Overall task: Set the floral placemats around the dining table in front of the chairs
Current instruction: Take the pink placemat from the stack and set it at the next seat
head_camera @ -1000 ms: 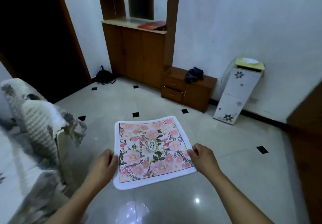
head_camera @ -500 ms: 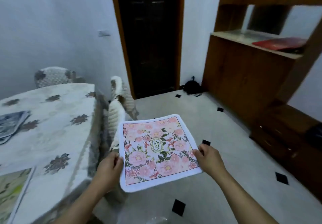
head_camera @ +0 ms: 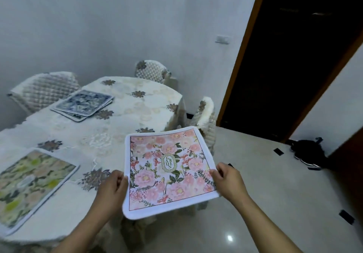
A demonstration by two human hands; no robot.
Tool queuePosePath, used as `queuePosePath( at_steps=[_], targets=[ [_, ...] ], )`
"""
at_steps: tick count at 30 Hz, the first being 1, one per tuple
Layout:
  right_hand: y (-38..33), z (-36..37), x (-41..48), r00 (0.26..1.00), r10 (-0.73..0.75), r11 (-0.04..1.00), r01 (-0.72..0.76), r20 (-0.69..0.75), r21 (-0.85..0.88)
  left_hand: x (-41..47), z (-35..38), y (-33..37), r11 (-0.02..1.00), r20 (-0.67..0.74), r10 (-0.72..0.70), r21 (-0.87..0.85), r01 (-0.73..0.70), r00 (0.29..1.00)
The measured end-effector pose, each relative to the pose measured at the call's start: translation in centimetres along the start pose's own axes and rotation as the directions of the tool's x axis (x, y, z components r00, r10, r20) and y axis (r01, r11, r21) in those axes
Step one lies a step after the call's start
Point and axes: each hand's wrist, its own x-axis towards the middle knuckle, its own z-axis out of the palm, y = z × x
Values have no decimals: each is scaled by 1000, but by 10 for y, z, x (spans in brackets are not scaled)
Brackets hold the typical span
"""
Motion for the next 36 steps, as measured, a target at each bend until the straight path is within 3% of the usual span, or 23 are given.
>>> queuePosePath(
  at_steps=[6, 11, 15, 20, 25, 30, 36],
  targets=[
    [-21, 15, 135, 985, -100, 993, 107, 143, -43, 74, 13, 16, 996, -94, -80, 31, 84, 992],
    [-64, 74, 236, 900, -291, 952, 306, 325, 7, 97, 7, 3, 956, -262, -272, 35, 291, 926],
    [-106, 142, 297, 708, -505, 842, 530, 494, 100, 93, 15, -14, 861, -427, -455, 13, 509, 781],
    [-137, 201, 335, 487, -613, 725, 660, 623, 198, 84, 43, -18, 710, -598, -589, -64, 701, 543],
    [-146, 233, 361, 372, -608, 680, 701, 701, 217, 91, 80, -22, 595, -600, -691, -154, 789, 403],
    [-140, 261, 374, 326, -570, 635, 758, 754, 152, 102, 112, -44, 574, -544, -740, -206, 792, 395],
    [-126, 289, 370, 391, -531, 679, 727, 752, 102, 119, 117, -78, 580, -536, -738, -195, 791, 409]
  ],
)
